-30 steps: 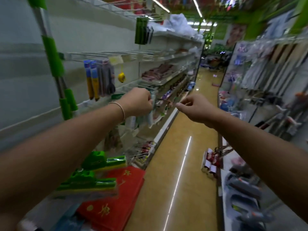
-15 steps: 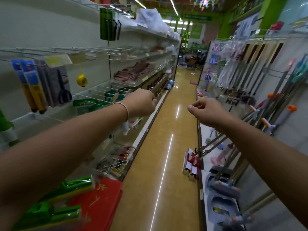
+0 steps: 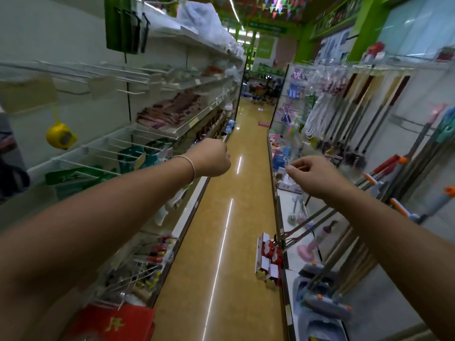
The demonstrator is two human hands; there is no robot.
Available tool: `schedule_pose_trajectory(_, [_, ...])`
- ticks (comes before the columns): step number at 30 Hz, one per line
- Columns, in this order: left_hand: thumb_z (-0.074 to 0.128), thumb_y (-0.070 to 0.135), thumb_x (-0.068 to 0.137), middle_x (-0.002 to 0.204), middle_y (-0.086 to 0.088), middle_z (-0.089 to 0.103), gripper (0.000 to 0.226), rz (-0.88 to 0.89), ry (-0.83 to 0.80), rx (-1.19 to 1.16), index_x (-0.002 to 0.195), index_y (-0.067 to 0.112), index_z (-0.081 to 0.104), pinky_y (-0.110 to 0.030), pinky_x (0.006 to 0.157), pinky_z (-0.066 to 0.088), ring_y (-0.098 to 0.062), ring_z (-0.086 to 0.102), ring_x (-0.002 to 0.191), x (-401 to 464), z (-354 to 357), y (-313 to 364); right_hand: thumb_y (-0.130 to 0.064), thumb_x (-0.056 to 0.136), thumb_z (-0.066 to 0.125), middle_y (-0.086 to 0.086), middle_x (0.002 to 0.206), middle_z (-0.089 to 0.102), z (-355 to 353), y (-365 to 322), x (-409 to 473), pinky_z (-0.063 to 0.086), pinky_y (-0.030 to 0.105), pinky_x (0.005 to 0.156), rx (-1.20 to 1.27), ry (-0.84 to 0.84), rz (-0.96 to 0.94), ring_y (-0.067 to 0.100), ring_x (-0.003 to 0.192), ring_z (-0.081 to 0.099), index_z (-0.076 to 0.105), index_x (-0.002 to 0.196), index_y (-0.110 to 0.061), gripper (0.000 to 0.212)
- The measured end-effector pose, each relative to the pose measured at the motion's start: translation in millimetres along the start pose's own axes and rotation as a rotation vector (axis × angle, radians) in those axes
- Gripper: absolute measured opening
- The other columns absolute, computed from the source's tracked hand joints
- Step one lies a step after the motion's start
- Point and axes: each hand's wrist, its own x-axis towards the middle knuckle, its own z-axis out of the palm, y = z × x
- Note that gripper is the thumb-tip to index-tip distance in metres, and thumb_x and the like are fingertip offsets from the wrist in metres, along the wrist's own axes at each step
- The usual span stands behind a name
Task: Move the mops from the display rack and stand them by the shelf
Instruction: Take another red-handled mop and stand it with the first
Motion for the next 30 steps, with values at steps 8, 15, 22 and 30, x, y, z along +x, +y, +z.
schedule_pose_trajectory(8, [0.042, 0.031, 0.098, 0.079, -0.006, 0.056, 0.028, -0.073, 0.042, -0.094, 0.087, 0.011, 0.059, -0.029, 0.057, 0.034, -0.022, 0.053, 0.071, 91, 31, -51, -0.032, 0.096, 0.06, -0.007, 0.089, 0.065, 16, 7, 86, 0.044, 0.022, 0.061, 0.039, 0.08, 0.025, 0.006, 0.084, 0.06, 0.064, 0.096, -0.027, 0.005])
schedule_pose_trajectory(15, [0.042, 0.03, 0.096, 0.073, -0.003, 0.057, 0.027, -0.066, 0.067, -0.143, 0.077, 0.016, 0.056, -0.025, 0.048, 0.03, -0.015, 0.052, 0.063, 162, 60, -71, -0.03, 0.095, 0.061, -0.008, 0.088, 0.064, 28, 29, 155, 0.043, 0.021, 0.06, 0.076, 0.111, 0.032, 0.004, 0.082, 0.059, 0.06, 0.086, -0.032, 0.01])
schedule_pose_trajectory(22, [0.042, 0.032, 0.098, 0.067, 0.001, 0.053, 0.035, -0.05, 0.074, -0.152, 0.066, 0.02, 0.049, -0.025, 0.046, 0.027, -0.011, 0.049, 0.059, 245, 100, -64, -0.03, 0.094, 0.063, -0.007, 0.089, 0.064, 42, 82, 255, 0.05, 0.026, 0.071, 0.096, 0.097, 0.049, 0.008, 0.085, 0.061, 0.065, 0.095, -0.025, 0.006])
schedule_pose_trajectory(30, [0.037, 0.04, 0.099, 0.065, -0.003, 0.059, 0.042, -0.043, 0.075, -0.186, 0.071, 0.016, 0.058, -0.026, 0.047, 0.031, -0.015, 0.055, 0.056, 377, 119, -48, -0.034, 0.094, 0.062, -0.004, 0.094, 0.066, 33, 134, 393, 0.056, 0.041, 0.087, 0.07, 0.052, 0.063, 0.015, 0.091, 0.063, 0.068, 0.105, -0.02, 0.019])
